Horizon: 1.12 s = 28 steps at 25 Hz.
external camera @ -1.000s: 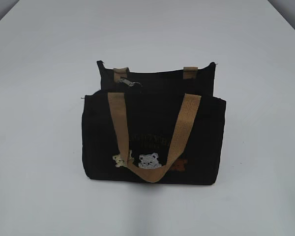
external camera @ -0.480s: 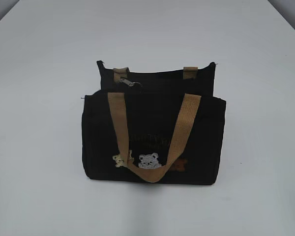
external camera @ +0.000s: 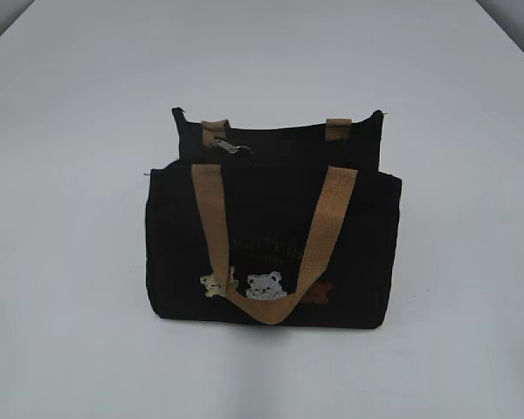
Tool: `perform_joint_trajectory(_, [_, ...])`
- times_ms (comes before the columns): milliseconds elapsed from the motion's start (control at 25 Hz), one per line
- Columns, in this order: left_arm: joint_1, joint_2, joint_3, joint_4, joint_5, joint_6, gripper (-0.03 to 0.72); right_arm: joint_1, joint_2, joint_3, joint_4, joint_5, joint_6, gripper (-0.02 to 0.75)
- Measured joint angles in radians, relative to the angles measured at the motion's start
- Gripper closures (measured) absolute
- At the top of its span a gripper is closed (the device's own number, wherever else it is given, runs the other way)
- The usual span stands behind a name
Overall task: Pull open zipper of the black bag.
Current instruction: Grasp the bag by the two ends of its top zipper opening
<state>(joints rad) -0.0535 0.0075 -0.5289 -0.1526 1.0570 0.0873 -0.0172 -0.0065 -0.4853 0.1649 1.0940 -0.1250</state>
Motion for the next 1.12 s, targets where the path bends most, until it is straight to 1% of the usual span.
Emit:
perform_joint_trajectory(80, [0.0,0.047,-0.008,-0.035,-0.03,0.0,0.452,0.0,0.0,0.0,0.018,-0.001,0.0,0.199])
perform_joint_trajectory(160, [0.0,0.134,-0.022,-0.094,-0.087,0.0,0.452,0.0,0.0,0.0,0.036,-0.002,0.001,0.199])
perform_joint_trajectory(200, [0.0,0.182,-0.031,-0.129,-0.123,0.0,0.451,0.0,0.0,0.0,0.045,-0.003,0.001,0.199])
perform_joint_trajectory(280, [0.0,0.314,-0.05,-0.24,-0.183,0.008,0.443,0.0,0.022,0.0,0.063,-0.008,0.002,0.199])
perform_joint_trajectory(320, [0.0,0.392,-0.064,-0.311,-0.204,0.044,0.424,0.0,0.04,0.0,0.075,-0.015,0.002,0.199])
perform_joint_trajectory(360, [0.0,0.458,-0.078,-0.374,-0.214,0.106,0.396,0.0,0.066,0.0,0.091,-0.024,-0.003,0.199])
perform_joint_trajectory(400, [0.0,0.54,-0.096,-0.451,-0.215,0.171,0.349,0.0,0.097,-0.001,0.112,-0.033,-0.017,0.199])
perform_joint_trajectory(440, [0.0,0.622,-0.118,-0.527,-0.215,0.214,0.298,0.0,0.132,-0.004,0.131,-0.044,-0.042,0.199])
perform_joint_trajectory(520, [-0.001,0.773,-0.16,-0.652,-0.215,0.281,0.225,0.002,0.2,-0.015,0.188,-0.085,-0.103,0.199])
perform_joint_trajectory(600, [-0.015,0.937,-0.212,-0.755,-0.221,0.345,0.198,0.018,0.257,-0.025,0.252,-0.142,-0.168,0.199])
perform_joint_trajectory(680, [-0.044,1.051,-0.264,-0.819,-0.228,0.406,0.195,0.042,0.324,-0.044,0.305,-0.189,-0.245,0.199])
perform_joint_trajectory(760, [-0.086,1.16,-0.327,-0.846,-0.233,0.429,0.197,0.064,0.398,-0.073,0.335,-0.208,-0.308,0.199])
perform_joint_trajectory(960, [-0.21,1.429,-0.473,-0.858,-0.255,0.433,0.2,0.148,0.62,-0.174,0.348,-0.227,-0.407,0.199])
perform_joint_trajectory(1040, [-0.236,1.522,-0.528,-0.859,-0.262,0.427,0.201,0.178,0.712,-0.228,0.349,-0.229,-0.421,0.199])
perform_joint_trajectory(1120, [-0.245,1.596,-0.574,-0.861,-0.266,0.42,0.2,0.209,0.814,-0.292,0.351,-0.229,-0.436,0.199])
